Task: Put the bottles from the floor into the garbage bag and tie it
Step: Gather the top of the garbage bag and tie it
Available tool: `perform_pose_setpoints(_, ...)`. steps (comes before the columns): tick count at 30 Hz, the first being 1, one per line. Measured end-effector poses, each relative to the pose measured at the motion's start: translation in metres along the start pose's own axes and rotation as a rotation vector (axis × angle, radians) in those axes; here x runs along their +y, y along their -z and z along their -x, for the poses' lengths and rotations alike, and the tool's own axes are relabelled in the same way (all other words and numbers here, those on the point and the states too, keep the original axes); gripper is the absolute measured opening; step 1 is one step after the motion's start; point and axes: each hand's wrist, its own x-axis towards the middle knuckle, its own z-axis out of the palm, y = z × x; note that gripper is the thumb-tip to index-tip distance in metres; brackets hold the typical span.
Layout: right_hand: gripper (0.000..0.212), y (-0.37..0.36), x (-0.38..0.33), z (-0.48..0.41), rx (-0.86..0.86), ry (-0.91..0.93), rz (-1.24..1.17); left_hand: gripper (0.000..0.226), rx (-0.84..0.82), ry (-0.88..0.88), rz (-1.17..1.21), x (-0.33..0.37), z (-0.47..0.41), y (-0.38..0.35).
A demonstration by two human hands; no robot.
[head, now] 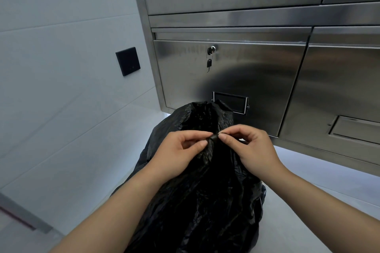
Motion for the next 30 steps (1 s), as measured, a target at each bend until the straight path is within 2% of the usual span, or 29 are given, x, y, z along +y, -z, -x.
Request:
perform_pose_setpoints(6,0.01,0.0,0.009,0.008,-0.07,-0.098,-0.013,0.03,0.041,0.036,-0.234,-0.007,0.001,0.002)
perform_pose_setpoints(10,0.01,-0.004,0.013,0.012,-0.056,-0.186,-0.076,0.018,0.114,0.04,-0.192,-0.011,0.001,0.009)
perform_pose_setpoints(14,0.008,0.0,0.015,0.01,0.036,-0.218,-0.114,0.023,0.228,0.07,-0.111,-0.02,0.003,0.031)
perform_pose_setpoints(19,0.013,0.014,0.017,0.011,0.057,-0.283,-0.124,0.023,0.305,0.045,-0.207,-0.025,0.007,0.053)
perform_pose_setpoints(21,0.012,0.01,0.011,0.009,0.094,-0.212,-0.02,0.019,0.321,0.002,-0.254,-0.023,0.004,0.053)
perform_pose_setpoints(25,0.015,0.006,-0.018,0.002,0.138,0.139,0.168,0.011,0.382,-0.09,-0.236,-0.009,-0.002,0.045)
perform_pose_setpoints(27,0.012,0.002,-0.029,0.001,0.105,0.188,0.119,0.01,0.384,-0.152,-0.154,0.003,-0.003,0.037)
perform_pose_setpoints(30,0.006,-0.008,-0.037,0.0,0.044,0.171,0.016,0.024,0.351,-0.23,-0.026,0.017,-0.003,0.024)
